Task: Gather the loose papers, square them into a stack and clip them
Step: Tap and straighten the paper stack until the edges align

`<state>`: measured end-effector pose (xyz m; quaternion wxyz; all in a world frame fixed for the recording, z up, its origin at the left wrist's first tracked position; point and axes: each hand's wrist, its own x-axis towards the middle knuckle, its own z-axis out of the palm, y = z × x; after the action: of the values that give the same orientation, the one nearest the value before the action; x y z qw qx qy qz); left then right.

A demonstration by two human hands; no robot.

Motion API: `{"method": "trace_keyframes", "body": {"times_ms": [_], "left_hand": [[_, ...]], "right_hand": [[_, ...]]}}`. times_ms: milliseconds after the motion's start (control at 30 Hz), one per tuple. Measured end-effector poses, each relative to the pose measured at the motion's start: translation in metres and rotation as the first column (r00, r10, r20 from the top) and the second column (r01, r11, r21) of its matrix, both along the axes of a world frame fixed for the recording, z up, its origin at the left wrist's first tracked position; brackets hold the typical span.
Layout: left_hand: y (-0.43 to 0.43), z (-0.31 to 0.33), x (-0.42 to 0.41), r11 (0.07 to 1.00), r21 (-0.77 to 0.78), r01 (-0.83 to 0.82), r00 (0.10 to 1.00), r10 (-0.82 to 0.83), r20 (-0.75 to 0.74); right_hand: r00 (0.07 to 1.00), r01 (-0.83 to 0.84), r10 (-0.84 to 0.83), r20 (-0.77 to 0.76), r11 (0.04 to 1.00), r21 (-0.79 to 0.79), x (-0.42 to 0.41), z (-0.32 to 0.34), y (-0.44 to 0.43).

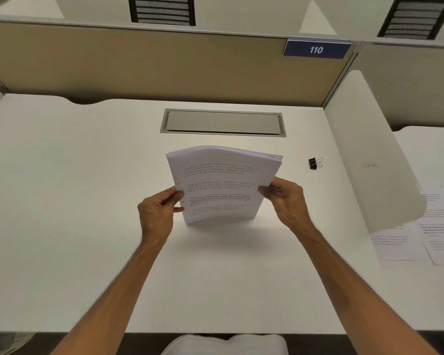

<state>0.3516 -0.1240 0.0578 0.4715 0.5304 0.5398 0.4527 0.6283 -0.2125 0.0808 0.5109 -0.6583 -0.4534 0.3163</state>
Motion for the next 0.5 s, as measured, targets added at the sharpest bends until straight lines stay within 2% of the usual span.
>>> {"method": "trace_keyframes", "body": {"times_ms": [167, 333, 500], "left_hand": [[0.003, 0.014, -0.002, 0.999, -0.001, 0.05, 0.999, -0.05, -0.016], [0.014, 0.029, -0.01, 0.979, -0.122, 0.163, 0.986, -0.165, -0.007], [0.012, 0.035, -0.015, 0.932, -0.263, 0.25, 0.968, -0.248, 0.043]], "right_hand": [[0.999, -0.042, 0.042, 0.018, 0.999, 0.022, 0.006, 0.009, 0.002], [0.972, -0.138, 0.128, -0.196, 0.99, -0.037, 0.022, 0.017, -0.002], [0.92, -0.168, 0.098, -0.379, 0.973, -0.157, 0.02, 0.021, -0.014]]}}
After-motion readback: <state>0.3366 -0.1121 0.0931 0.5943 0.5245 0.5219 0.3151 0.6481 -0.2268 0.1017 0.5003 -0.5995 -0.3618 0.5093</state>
